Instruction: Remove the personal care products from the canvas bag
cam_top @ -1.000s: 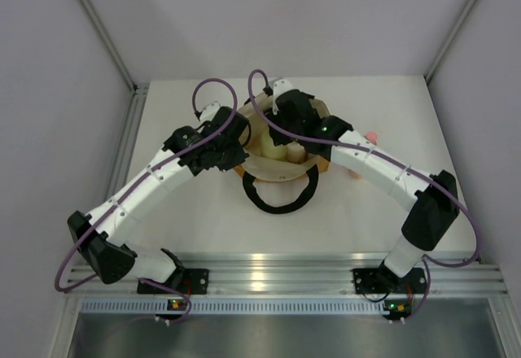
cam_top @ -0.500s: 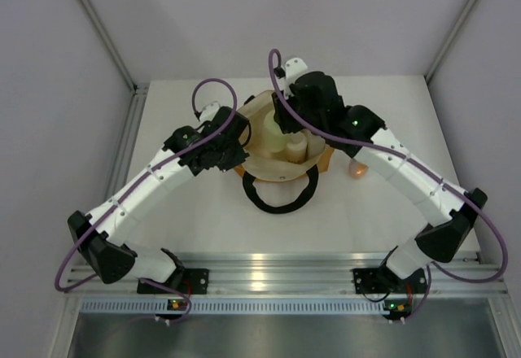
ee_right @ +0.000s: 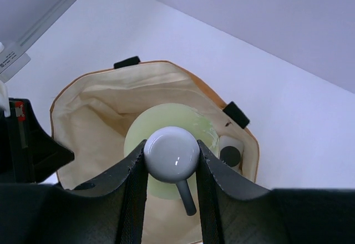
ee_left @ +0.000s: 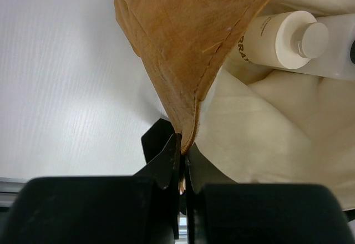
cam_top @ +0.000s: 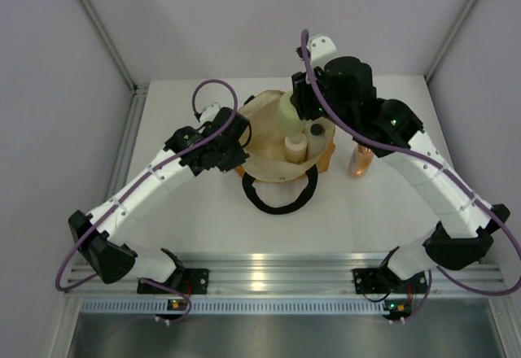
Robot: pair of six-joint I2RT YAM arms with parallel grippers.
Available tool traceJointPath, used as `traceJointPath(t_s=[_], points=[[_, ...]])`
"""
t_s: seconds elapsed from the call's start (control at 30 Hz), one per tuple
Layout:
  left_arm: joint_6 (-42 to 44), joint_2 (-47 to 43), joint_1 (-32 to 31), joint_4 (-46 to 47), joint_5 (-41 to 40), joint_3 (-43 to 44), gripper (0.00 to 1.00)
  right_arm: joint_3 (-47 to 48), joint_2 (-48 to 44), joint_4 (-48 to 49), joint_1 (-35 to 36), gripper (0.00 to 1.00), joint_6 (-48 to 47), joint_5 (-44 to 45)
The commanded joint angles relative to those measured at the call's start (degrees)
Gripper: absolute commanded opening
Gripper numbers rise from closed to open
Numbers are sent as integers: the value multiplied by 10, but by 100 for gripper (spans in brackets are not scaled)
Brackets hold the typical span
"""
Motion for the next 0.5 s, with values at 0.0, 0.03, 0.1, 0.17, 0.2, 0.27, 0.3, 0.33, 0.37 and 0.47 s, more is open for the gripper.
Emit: traceJointPath(t_s=[0.0, 0.03, 0.1, 0.17, 0.2, 0.27, 0.3, 0.33, 0.37, 0.47], points=[[-6, 4, -1, 12, 5, -2, 0, 65, -59, 61, 9, 0, -24, 69], [-5, 4, -1, 13, 5, -3, 0, 72, -61, 58, 10, 0, -26, 79], [-5, 3, -1, 13, 7, -4, 0, 84, -65, 53, 8, 0, -39, 104], [-4, 3, -1, 13, 8, -4, 0, 104, -66, 39, 5, 0, -52, 123], [-5, 4, -1, 12, 8, -6, 0, 108, -68, 37, 2, 0, -60, 137], [-4, 3, -1, 12, 9, -5, 0, 113, -73, 34, -4, 0, -69, 150], [-3, 4, -1, 13, 10, -5, 0, 114, -75, 33, -7, 0, -72, 160], [-3, 4, -1, 12, 11, -5, 0, 115, -77, 31, -8, 0, -74, 167], [-4, 3, -1, 13, 11, -6, 0, 117, -81, 31, -14, 0, -78, 179], [-2, 3, -1, 13, 12, -7, 0, 119, -87, 29, -32, 0, -78, 191]])
